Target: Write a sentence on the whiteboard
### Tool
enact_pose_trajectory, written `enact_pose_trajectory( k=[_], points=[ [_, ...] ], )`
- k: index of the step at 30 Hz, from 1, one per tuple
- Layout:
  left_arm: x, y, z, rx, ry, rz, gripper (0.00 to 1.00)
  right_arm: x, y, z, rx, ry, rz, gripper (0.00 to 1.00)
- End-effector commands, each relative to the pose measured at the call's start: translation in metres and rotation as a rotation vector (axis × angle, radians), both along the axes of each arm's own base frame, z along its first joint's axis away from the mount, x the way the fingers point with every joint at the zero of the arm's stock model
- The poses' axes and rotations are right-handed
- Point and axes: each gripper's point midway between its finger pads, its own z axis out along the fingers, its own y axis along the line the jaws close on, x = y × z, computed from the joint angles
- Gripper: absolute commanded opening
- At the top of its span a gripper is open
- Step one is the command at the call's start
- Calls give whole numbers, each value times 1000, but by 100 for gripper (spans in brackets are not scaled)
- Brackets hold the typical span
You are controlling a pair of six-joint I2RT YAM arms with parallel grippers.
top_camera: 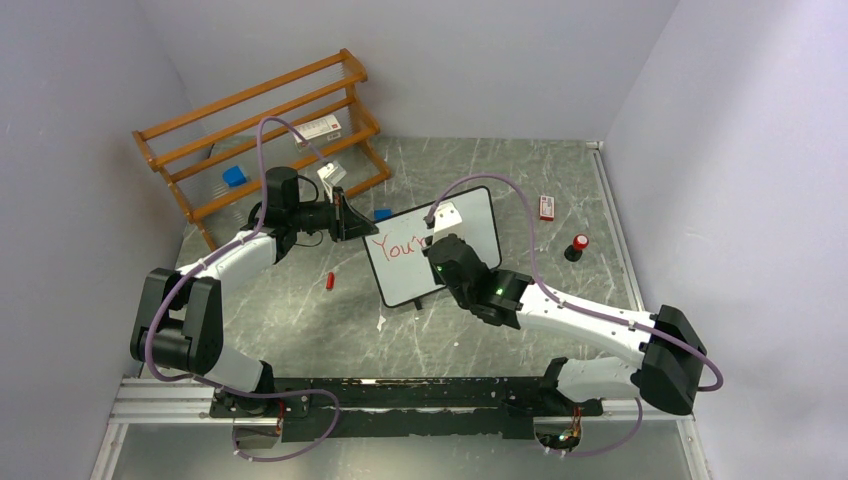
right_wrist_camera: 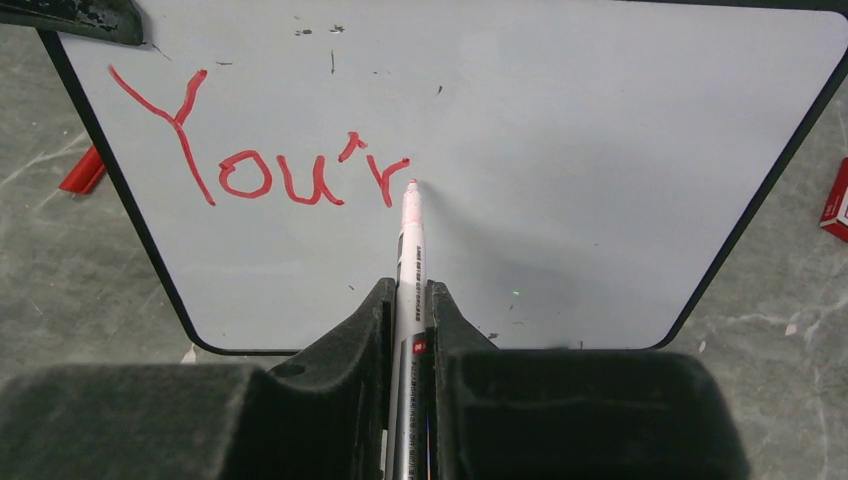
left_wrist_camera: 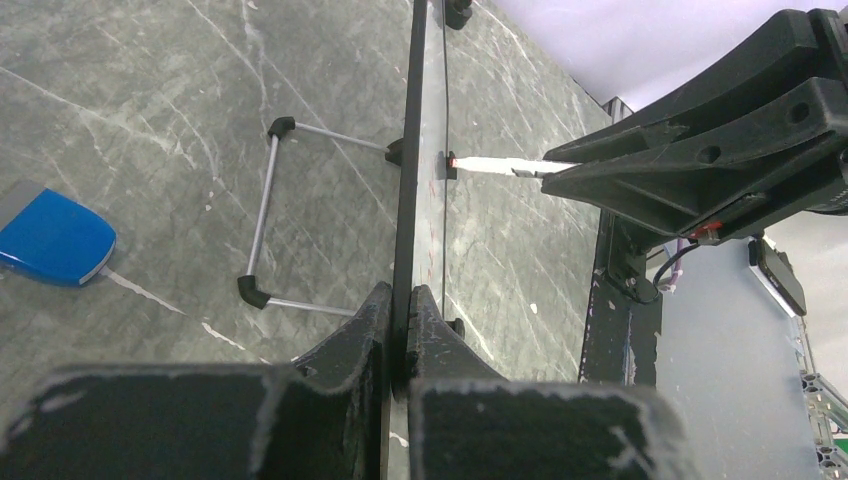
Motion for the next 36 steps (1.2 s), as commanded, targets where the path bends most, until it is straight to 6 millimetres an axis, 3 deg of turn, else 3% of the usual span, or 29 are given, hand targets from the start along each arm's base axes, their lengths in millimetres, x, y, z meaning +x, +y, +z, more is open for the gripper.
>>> enact_pose_trajectory(
  k=[1, 22, 36],
  points=[
    [-6, -1, -36, 76, 69, 6, 5, 1, -4, -6, 1, 13, -18, 0],
    [-6, -1, -37, 77, 72, 0, 5, 11, -7, -12, -11, 16, -40, 0],
    [-6, -1, -37, 74, 73, -2, 5, 18, -12, -2, -7, -10, -72, 0]
  ],
)
